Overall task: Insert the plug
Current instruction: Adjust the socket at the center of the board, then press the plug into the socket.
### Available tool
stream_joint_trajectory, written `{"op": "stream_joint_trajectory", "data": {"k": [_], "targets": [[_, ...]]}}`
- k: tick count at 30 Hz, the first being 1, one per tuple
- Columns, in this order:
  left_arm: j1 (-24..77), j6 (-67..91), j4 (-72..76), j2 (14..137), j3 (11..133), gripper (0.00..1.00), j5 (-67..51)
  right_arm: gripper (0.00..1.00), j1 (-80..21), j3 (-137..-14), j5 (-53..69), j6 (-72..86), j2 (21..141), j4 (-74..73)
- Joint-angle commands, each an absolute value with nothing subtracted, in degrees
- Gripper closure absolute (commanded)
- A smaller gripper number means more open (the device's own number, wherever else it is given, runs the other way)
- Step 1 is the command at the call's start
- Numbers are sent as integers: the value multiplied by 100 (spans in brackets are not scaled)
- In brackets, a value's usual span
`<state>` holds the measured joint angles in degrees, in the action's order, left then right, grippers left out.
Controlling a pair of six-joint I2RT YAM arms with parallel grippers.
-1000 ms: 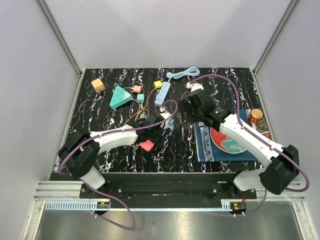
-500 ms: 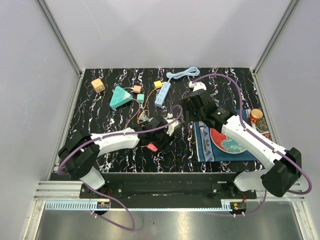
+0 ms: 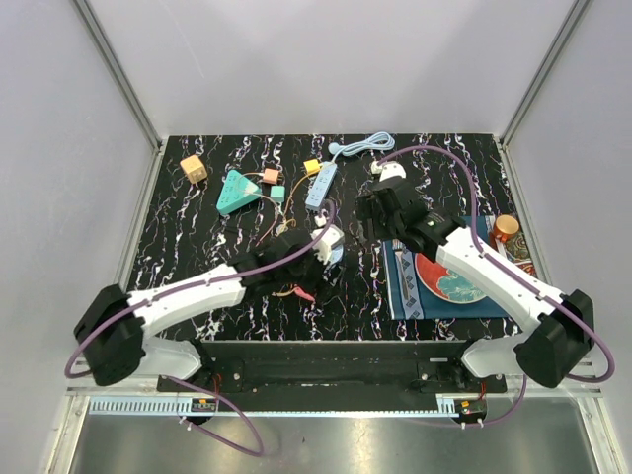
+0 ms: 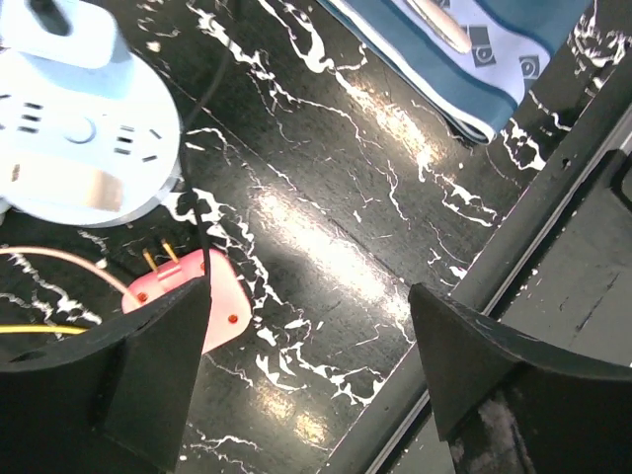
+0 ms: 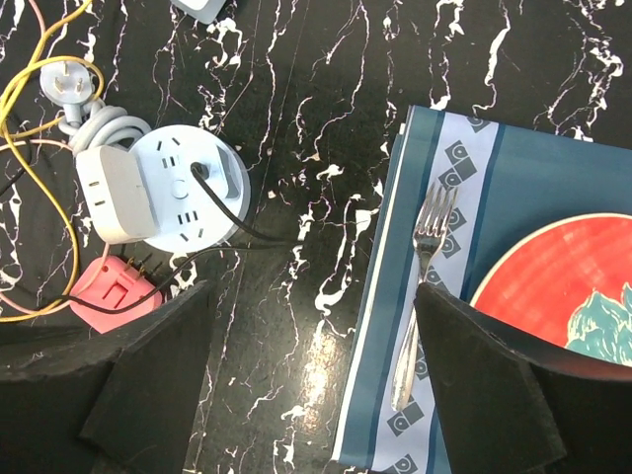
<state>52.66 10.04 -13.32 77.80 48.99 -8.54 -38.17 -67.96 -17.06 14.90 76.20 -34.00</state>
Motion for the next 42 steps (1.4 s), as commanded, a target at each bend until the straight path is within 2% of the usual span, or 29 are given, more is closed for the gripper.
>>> {"op": "stream_joint_trajectory", "data": {"k": [1, 6, 13, 19, 25, 31, 37, 42], "targets": [[5282, 1327, -1064, 6920, 4580, 14, -124, 15, -3797, -7232, -1364, 1327, 7883, -3208], [5265, 1502, -1291, 6022, 4430, 10, 456, 21, -3806, -7567, -792, 1309, 8340, -3225], [4896, 1538, -2318, 4415, 4885, 1, 1834, 35, -3946, -8129, -88, 1389, 9043, -3295], [4167, 995, -3041, 3982, 5396, 1, 2478, 35, -4324, -8788, -97, 1415, 9983, -3629], [3911, 791, -2962, 3806, 5072, 1, 3076, 34, -4456, -9272, -70, 1555, 10695, -3867], [3630, 782, -2857, 3674, 4773, 1, 3015, 37, -4553, -9422, -26, 1582, 11127, -3964], [3428, 791, -2883, 3709, 4746, 1, 2857, 49, -4614, -9343, -96, 1608, 11329, -3973], [3279, 826, -2874, 3709, 4737, 1, 2698, 67, -4676, -9220, -193, 1573, 11382, -3981]]}}
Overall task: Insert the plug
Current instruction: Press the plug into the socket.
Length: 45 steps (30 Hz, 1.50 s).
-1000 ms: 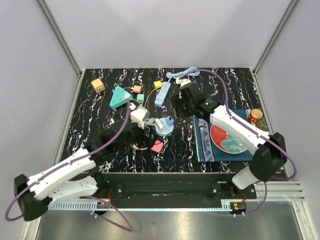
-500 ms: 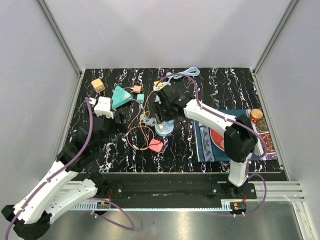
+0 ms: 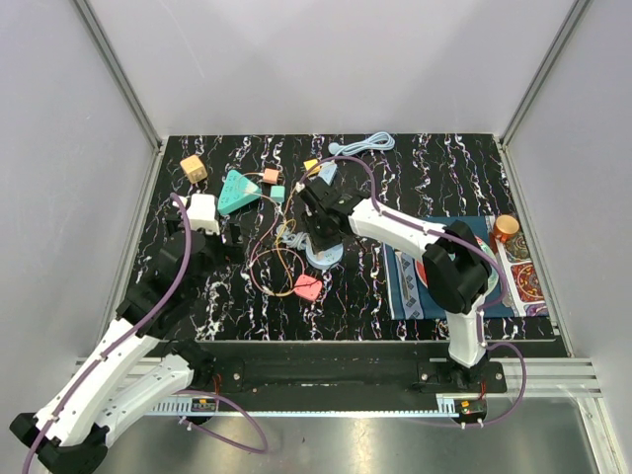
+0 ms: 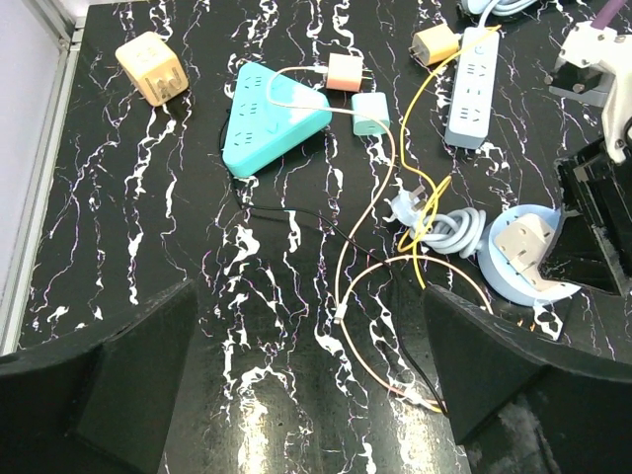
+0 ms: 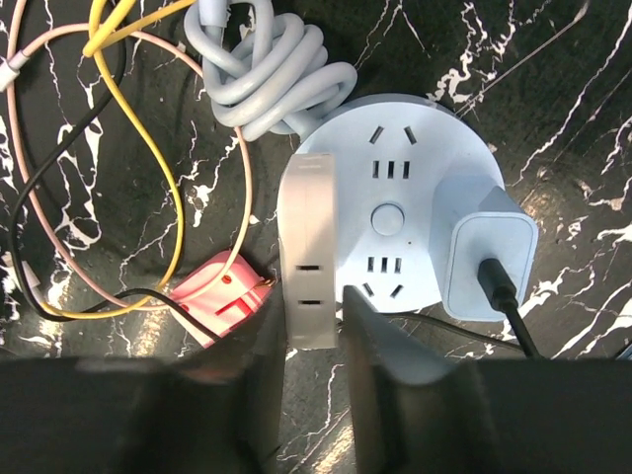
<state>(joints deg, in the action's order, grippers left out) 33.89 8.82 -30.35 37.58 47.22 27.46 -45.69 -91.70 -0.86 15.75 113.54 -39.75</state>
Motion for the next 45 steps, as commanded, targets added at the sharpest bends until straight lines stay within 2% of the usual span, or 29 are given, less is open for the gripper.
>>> {"op": "stream_joint_trajectory", "data": {"k": [1, 5, 6, 18, 33, 45], "targets": [[3261, 835, -2865, 3700, 4729, 1, 2690, 77, -4702, -9176, -254, 1573, 11391, -3973], [3208, 852, -2865, 3700, 4711, 1, 2663, 99, -4755, -9053, -404, 1582, 11434, -3973], [3199, 853, -2874, 3709, 4720, 1, 2663, 100, -4764, -9027, -491, 1565, 11443, -3973], [3120, 879, -2874, 3718, 4685, 1, 2672, 100, -5053, -9123, -1475, 1433, 11865, -4341], [3076, 905, -2900, 3735, 4693, 1, 2663, 100, -5177, -9685, -1960, 1292, 12577, -5079], [3041, 967, -2883, 3709, 4667, 1, 2725, 100, -4879, -9484, -2461, 1248, 11875, -5221]]}}
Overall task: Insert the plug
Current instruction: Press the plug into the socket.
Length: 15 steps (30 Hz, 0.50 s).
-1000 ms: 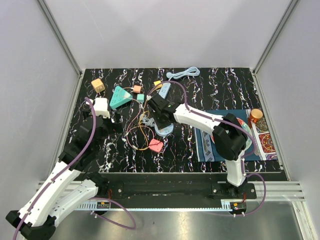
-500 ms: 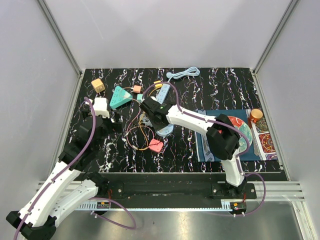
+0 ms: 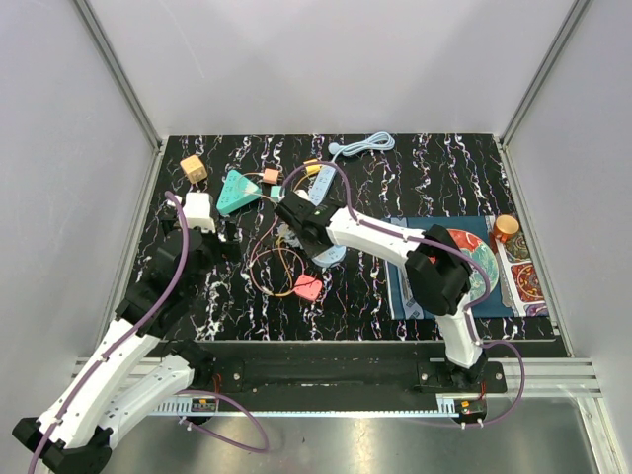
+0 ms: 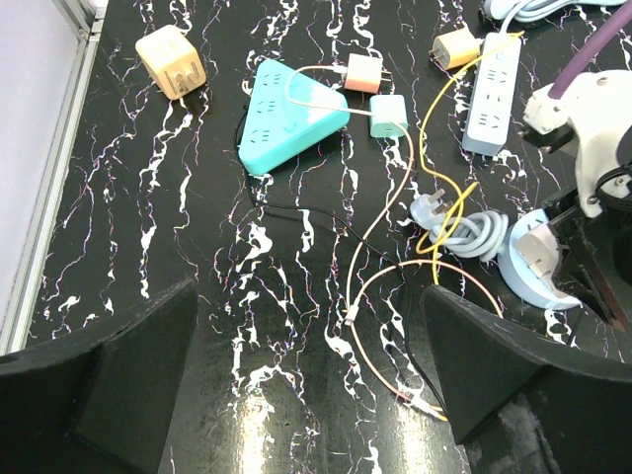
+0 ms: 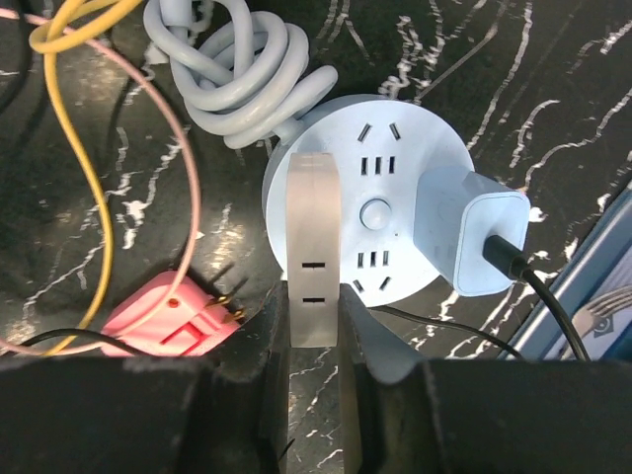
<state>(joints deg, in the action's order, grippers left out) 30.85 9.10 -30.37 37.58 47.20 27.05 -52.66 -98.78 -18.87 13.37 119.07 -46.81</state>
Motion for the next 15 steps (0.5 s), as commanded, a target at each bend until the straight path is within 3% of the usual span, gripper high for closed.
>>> {"op": "stream_joint_trajectory", "data": {"k": [1, 11, 15], "targets": [[3041, 975, -2874, 3709, 4667, 1, 2742, 100, -4808, -9449, -2478, 1257, 11839, -5212], [3006, 1204, -2734, 4200, 4693, 1, 2698, 88, -4061, -9009, -2189, 906, 11523, -4431], [2884, 1309, -2681, 4745, 4912, 1, 2479, 75, -3894, -9140, -2013, 642, 11444, -4167]]}}
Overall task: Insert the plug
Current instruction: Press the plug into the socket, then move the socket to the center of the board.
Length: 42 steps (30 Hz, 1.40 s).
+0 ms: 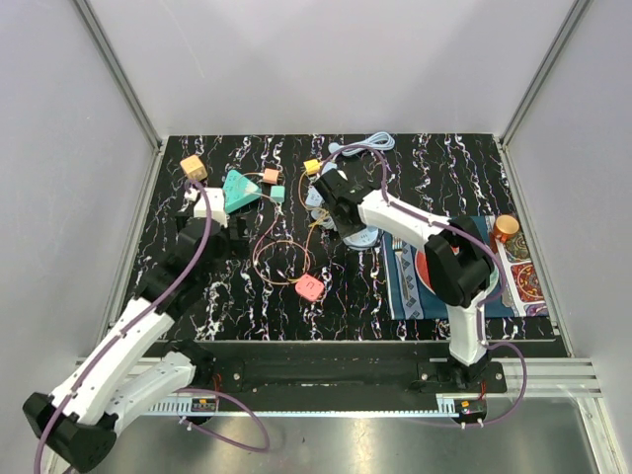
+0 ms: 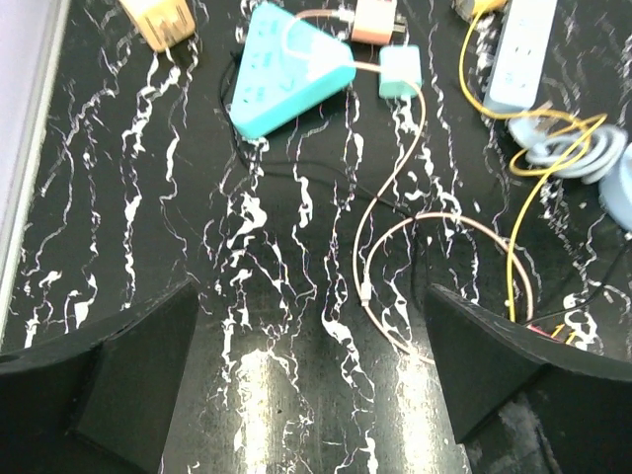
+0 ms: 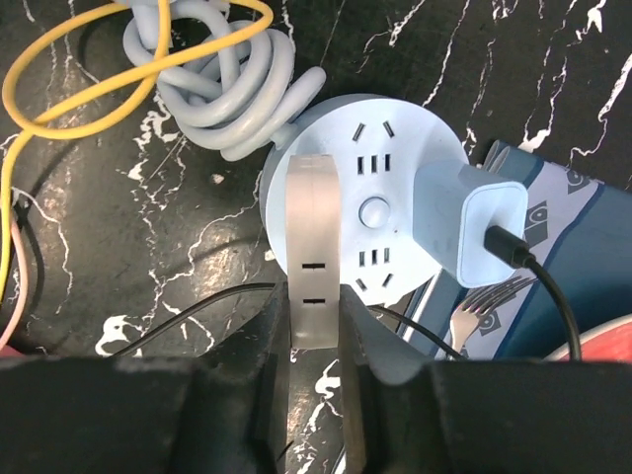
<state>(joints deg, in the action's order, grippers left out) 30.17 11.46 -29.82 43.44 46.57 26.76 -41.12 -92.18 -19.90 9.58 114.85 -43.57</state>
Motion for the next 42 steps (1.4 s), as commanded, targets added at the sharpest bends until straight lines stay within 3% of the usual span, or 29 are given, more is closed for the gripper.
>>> {"op": "stream_joint_trajectory", "data": {"k": [1, 7, 8, 11, 15, 29, 42], "targets": [[2839, 1327, -2698, 5007, 4983, 1, 2444, 66, -3876, -9193, -1882, 563, 11409, -4140], [2137, 1397, -2698, 6228, 5703, 1, 2101, 33, -3885, -9238, -1346, 475, 10847, -3903], [2014, 1415, -2681, 6405, 5939, 1, 2022, 22, -3876, -9203, -1319, 466, 10750, -3815], [1513, 1494, -2628, 7135, 6485, 1, 1592, 10, -3806, -9009, -1091, 518, 10328, -3605], [854, 1652, -2523, 8066, 7179, 1, 977, 2, -3630, -8658, -827, 711, 9749, -3314], [97, 1934, -2434, 12020, 10282, 6, 554, 0, -3498, -7410, -431, 1020, 9035, -2505], [44, 2109, -3005, 13341, 11513, 6, 440, 0, -3489, -7084, -185, 967, 9132, -2426]]}}
